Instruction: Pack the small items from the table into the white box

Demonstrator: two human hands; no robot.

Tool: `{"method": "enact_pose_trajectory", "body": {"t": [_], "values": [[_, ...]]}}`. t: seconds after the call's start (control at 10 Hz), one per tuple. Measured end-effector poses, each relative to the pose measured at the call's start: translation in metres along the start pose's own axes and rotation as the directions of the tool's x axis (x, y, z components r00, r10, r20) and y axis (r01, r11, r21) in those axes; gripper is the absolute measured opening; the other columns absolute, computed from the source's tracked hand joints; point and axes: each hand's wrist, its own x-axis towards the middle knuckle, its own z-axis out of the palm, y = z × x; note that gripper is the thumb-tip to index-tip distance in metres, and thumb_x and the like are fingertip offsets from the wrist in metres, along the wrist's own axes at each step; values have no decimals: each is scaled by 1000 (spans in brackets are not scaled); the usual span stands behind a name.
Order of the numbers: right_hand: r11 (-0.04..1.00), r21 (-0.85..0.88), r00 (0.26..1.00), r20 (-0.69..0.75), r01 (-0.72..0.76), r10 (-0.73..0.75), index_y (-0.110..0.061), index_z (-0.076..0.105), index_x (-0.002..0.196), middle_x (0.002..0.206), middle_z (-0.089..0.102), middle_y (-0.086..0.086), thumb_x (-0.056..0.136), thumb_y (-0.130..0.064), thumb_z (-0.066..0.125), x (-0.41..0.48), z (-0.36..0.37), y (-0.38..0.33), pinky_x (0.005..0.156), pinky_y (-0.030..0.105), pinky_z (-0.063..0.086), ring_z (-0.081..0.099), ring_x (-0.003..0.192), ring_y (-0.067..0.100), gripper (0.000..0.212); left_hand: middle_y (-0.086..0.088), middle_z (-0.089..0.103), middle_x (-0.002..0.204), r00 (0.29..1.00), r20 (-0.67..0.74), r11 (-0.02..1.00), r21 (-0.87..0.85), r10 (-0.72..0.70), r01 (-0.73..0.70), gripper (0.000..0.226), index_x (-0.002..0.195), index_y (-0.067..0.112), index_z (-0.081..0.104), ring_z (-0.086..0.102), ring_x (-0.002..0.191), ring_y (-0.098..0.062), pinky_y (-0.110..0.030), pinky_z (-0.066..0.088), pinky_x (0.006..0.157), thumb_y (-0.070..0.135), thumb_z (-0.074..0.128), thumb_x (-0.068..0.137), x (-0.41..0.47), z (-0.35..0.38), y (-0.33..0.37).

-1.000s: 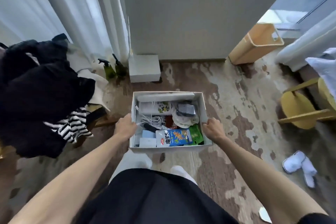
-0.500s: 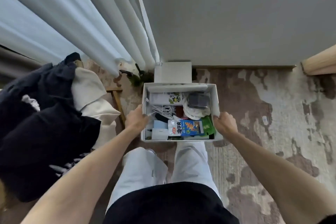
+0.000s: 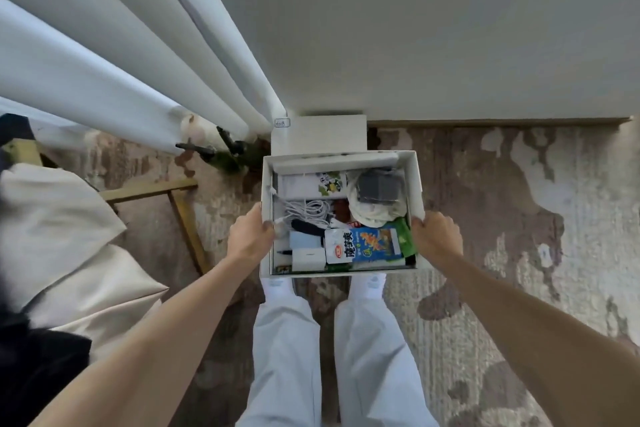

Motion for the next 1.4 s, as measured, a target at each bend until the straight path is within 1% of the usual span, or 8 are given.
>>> {"method": "enact_pose_trajectory", "body": {"t": [0.3, 0.5, 0.8, 1.0, 1.1, 1.2, 1.3, 1.4], "values": [[999, 27, 997, -68, 31, -29, -7, 51, 80, 77, 52, 11, 97, -27, 45, 89, 36, -44, 64, 33, 37, 48, 74, 29, 27, -7, 59, 89, 995, -97, 1000, 18, 22, -20, 25, 118, 15, 50, 53, 77, -27, -36, 42, 68, 14, 45, 93, 108, 7, -2], [999, 30, 989, -145, 44, -39, -10, 49, 72, 61, 41, 0, 97, -25, 43, 135, 57, -69, 62, 32, 37, 48, 70, 28, 30, -12, 65, 104, 996, -80, 999, -10, 43, -44, 26, 117, 19, 51, 59, 91, -35, -46, 51, 82, 16, 46, 92, 178, 17, -10], [1000, 8, 993, -117, -7, 8, -10, 50, 84, 84, 53, 11, 100, -31, 43, 176, 82, -81, 66, 34, 41, 60, 87, 36, 27, -15, 61, 102, 994, -86, 996, -56, -69, 64, 9, 102, 16, 46, 54, 94, -39, -42, 44, 76, 17, 44, 94, 220, 55, -20], [998, 45, 994, -98, -40, 44, -7, 56, 93, 87, 54, 11, 101, -31, 42, 186, 83, -101, 67, 32, 39, 51, 79, 28, 29, -17, 59, 100, 991, -123, 998, -35, -54, 50, 11, 106, 14, 46, 54, 88, -36, -45, 48, 73, 18, 45, 96, 242, 44, -20], [994, 112, 996, -92, 10, 0, -4, 59, 99, 88, 57, 13, 101, -28, 41, 188, 77, -112, 66, 31, 37, 52, 77, 27, 30, -21, 58, 105, 992, -121, 999, -34, -22, 18, 11, 103, 10, 47, 55, 95, -40, -42, 42, 72, 19, 46, 96, 253, 28, -16], [989, 141, 998, -56, 46, -38, -5, 58, 95, 86, 59, 15, 100, -24, 41, 184, 62, -118, 64, 31, 38, 56, 79, 30, 26, -21, 60, 108, 996, -81, 997, -54, 49, -54, 23, 118, 10, 48, 56, 96, -39, -40, 44, 75, 17, 47, 96, 251, 8, -12], [988, 147, 999, -10, 40, -39, -12, 51, 83, 80, 57, 11, 97, -16, 41, 169, 42, -124, 58, 31, 35, 56, 79, 29, 18, -18, 61, 115, 998, 61, 993, -115, 17, -10, 43, 138, 18, 38, 60, 90, -33, -45, 53, 84, 21, 47, 96, 229, -14, -5], [990, 144, 995, 97, 5, -19, -7, 55, 85, 85, 59, 12, 91, -9, 40, 136, 18, -131, 59, 32, 40, 59, 84, 30, 16, -18, 59, 118, 983, 183, 1000, -15, -9, 12, 48, 142, 20, 33, 61, 93, -35, -44, 53, 85, 23, 44, 95, 197, -39, 0]]}}
